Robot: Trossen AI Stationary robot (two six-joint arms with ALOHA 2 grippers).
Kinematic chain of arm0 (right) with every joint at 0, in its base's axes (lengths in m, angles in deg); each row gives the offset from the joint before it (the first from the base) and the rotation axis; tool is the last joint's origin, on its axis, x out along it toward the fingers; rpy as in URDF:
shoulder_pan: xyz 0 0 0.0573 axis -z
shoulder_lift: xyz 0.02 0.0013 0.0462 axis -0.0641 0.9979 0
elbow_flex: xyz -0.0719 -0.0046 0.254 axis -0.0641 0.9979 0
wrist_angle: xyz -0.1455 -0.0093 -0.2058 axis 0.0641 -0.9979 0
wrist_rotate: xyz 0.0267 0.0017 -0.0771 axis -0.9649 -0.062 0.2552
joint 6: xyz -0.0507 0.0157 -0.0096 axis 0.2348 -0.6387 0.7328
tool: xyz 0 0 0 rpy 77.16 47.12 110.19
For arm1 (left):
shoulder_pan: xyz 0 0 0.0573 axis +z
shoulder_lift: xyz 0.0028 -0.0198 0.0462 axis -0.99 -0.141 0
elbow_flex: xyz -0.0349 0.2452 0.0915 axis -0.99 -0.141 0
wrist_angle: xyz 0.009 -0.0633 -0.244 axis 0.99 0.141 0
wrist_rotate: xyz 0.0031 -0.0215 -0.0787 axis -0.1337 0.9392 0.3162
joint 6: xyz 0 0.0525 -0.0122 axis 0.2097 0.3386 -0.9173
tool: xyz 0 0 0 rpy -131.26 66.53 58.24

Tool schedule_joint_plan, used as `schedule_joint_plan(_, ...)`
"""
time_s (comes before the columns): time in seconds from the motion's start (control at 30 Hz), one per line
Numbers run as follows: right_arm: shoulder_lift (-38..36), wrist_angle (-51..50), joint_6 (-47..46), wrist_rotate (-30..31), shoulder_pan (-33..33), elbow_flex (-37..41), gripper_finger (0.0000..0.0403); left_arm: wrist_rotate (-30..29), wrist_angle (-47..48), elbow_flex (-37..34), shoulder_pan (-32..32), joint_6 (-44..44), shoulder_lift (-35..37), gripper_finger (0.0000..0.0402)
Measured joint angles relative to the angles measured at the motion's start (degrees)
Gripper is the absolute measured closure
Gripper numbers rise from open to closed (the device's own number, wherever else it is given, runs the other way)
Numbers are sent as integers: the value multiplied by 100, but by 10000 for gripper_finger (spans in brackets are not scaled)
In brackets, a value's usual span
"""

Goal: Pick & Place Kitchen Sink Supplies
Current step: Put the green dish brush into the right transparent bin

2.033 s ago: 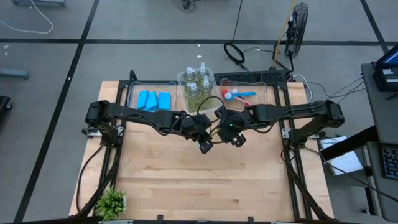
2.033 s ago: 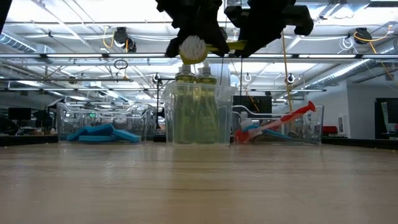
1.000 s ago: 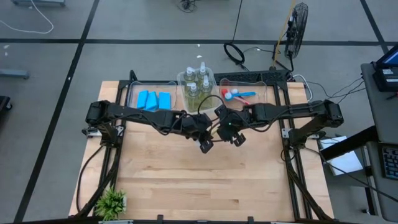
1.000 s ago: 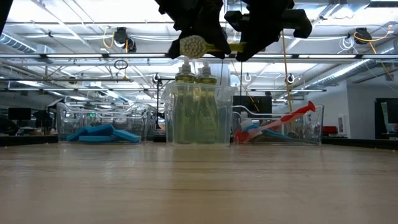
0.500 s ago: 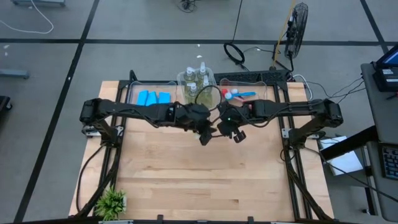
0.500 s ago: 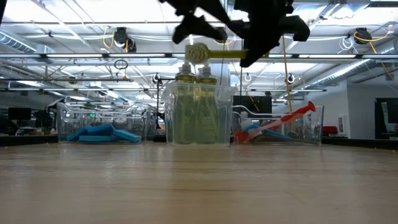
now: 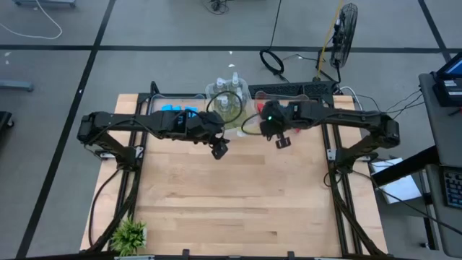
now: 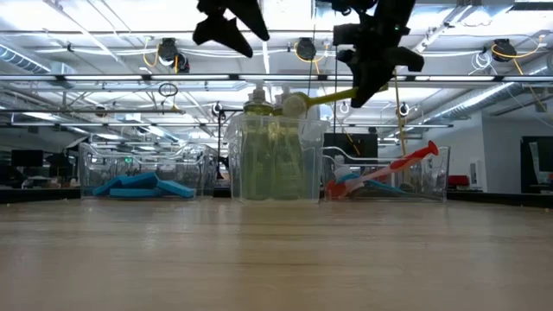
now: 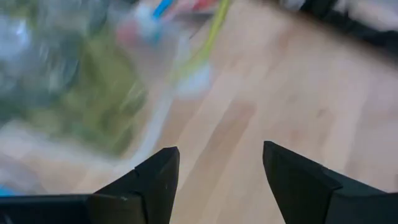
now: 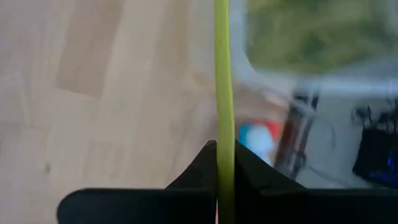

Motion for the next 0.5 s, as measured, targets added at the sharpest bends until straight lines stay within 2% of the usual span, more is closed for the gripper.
schedule_joint_plan(0.2, -353, -166, -33, 526, 499, 0, 397, -291, 503, -17, -2, 18, 25, 167)
schedule_joint_plan(0.37, -829, -234, -37, 617, 992, 0, 397, -413, 543, -15, 21, 175, 9, 167)
schedule_joint_plan(0.5, -1091, -372, -45, 1174, 1413, 0, 397, -490, 635, -15, 102, 177, 10, 167)
